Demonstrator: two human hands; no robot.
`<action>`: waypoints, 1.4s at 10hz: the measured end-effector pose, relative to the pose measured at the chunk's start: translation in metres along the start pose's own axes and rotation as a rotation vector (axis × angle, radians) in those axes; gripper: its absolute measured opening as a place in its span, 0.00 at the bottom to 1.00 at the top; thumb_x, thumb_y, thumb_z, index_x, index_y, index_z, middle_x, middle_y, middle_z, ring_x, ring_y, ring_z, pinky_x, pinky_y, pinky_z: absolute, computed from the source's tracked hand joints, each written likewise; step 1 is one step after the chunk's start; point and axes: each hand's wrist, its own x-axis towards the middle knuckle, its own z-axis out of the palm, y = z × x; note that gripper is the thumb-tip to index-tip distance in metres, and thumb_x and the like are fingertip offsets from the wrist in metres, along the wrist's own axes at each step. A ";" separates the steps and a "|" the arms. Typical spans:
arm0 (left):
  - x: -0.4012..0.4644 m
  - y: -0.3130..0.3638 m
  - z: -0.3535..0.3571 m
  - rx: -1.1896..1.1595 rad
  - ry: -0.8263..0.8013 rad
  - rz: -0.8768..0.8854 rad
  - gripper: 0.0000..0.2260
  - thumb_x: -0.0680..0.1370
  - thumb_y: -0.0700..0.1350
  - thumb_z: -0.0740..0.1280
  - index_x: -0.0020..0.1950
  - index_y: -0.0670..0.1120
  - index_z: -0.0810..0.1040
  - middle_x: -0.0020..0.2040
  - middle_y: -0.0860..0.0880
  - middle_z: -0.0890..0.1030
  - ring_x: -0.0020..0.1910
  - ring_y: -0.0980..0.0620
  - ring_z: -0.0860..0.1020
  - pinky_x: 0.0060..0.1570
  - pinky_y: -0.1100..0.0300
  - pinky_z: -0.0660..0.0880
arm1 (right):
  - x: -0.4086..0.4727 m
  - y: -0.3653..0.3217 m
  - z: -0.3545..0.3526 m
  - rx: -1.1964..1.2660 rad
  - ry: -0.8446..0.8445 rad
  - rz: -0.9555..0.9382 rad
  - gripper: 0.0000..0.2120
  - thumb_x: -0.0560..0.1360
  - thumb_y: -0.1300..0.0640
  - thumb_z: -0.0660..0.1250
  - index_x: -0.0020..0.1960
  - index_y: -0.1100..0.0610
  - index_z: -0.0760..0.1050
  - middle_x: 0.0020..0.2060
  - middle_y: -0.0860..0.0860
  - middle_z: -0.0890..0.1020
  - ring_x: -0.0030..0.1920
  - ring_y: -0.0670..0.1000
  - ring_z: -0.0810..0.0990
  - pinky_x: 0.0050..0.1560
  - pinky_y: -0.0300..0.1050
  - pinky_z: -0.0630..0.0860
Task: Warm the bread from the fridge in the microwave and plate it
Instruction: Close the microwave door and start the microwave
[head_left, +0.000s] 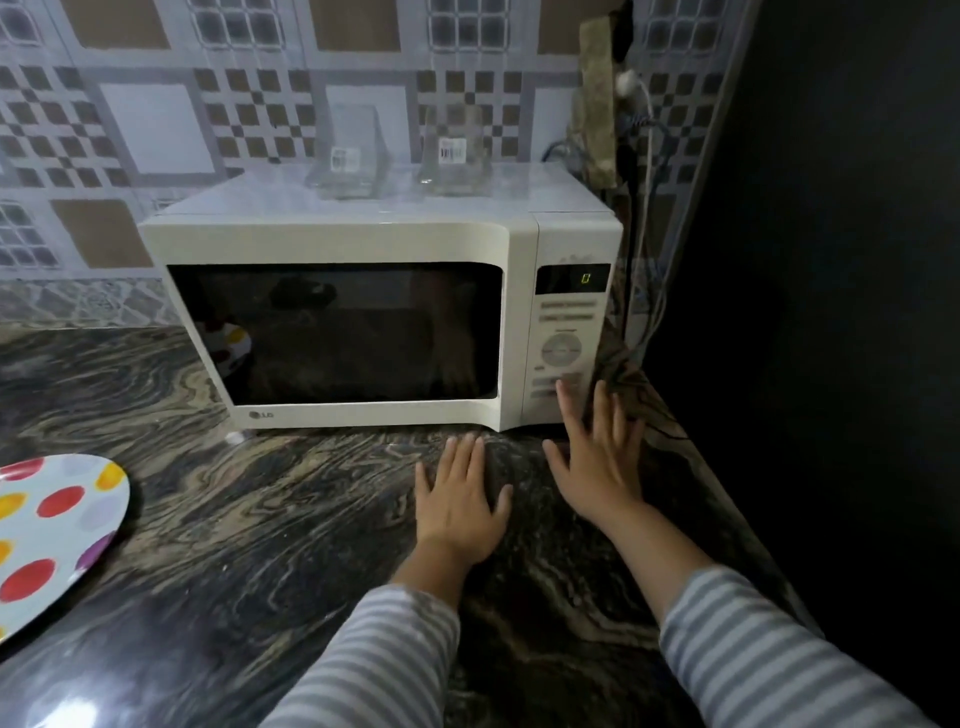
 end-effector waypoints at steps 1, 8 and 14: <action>0.001 -0.002 0.011 0.061 -0.052 -0.017 0.32 0.78 0.64 0.44 0.79 0.51 0.45 0.79 0.54 0.43 0.77 0.54 0.39 0.74 0.43 0.37 | 0.004 -0.001 0.007 0.009 -0.007 0.002 0.33 0.80 0.41 0.50 0.75 0.41 0.31 0.78 0.56 0.40 0.77 0.59 0.41 0.74 0.63 0.41; 0.003 0.000 0.012 0.023 -0.006 -0.031 0.32 0.78 0.65 0.46 0.79 0.53 0.47 0.79 0.55 0.45 0.77 0.55 0.41 0.74 0.43 0.39 | 0.017 -0.008 -0.004 0.143 0.194 -0.038 0.37 0.80 0.46 0.54 0.71 0.37 0.25 0.76 0.61 0.53 0.75 0.60 0.56 0.74 0.59 0.54; 0.002 0.001 0.009 0.018 -0.003 -0.038 0.32 0.78 0.64 0.47 0.79 0.53 0.47 0.79 0.55 0.46 0.77 0.55 0.41 0.74 0.43 0.38 | 0.006 -0.013 -0.004 0.106 0.174 0.035 0.30 0.81 0.47 0.52 0.77 0.42 0.40 0.77 0.56 0.53 0.77 0.56 0.52 0.75 0.61 0.47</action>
